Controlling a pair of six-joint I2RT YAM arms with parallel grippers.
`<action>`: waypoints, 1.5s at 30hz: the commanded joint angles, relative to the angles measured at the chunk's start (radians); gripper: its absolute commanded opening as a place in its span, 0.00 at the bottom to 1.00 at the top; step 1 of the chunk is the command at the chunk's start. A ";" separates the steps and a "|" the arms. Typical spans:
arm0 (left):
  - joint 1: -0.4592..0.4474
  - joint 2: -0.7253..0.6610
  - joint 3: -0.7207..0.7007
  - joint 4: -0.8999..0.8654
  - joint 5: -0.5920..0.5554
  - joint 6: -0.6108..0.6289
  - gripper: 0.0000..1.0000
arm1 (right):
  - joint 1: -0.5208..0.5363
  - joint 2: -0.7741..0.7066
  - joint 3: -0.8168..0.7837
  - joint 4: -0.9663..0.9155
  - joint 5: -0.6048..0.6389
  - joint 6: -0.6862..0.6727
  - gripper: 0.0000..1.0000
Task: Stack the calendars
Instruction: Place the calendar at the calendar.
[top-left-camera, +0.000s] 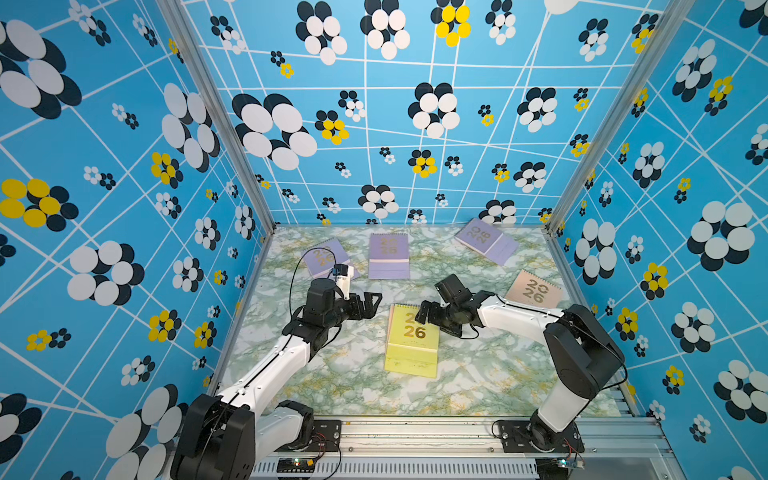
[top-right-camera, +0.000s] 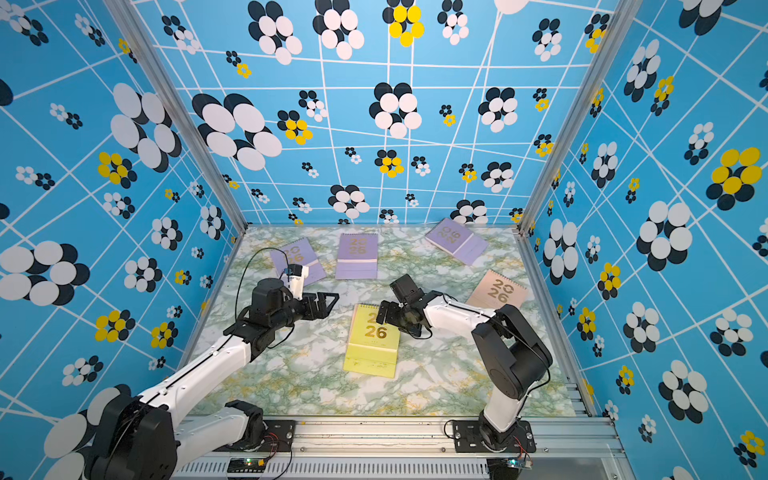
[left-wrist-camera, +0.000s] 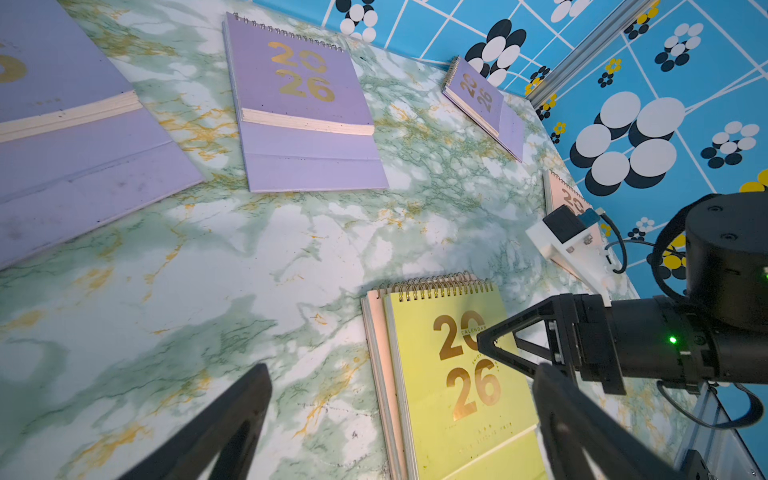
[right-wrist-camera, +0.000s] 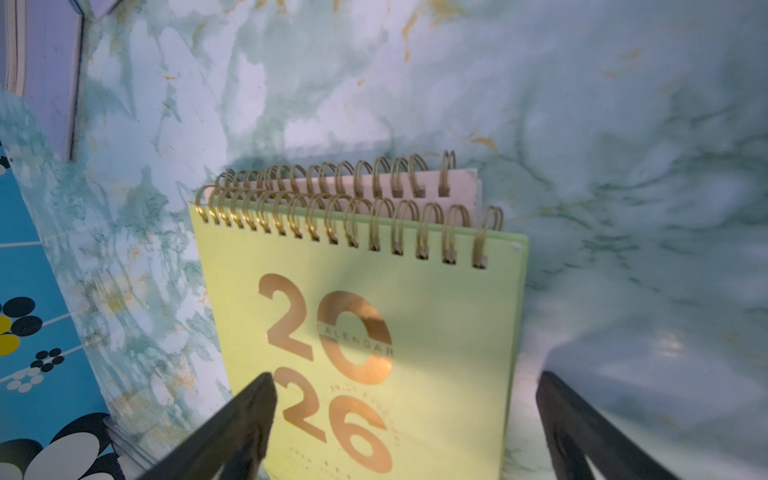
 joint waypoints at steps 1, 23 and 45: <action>0.014 -0.012 -0.016 -0.009 0.017 0.008 0.99 | 0.007 0.019 0.031 -0.028 0.016 -0.017 0.99; 0.014 0.022 -0.024 0.025 0.040 -0.006 1.00 | 0.018 0.052 0.090 -0.053 0.012 -0.041 0.99; 0.014 0.038 -0.032 0.053 0.057 -0.019 0.99 | 0.027 0.063 0.116 -0.069 0.012 -0.046 0.99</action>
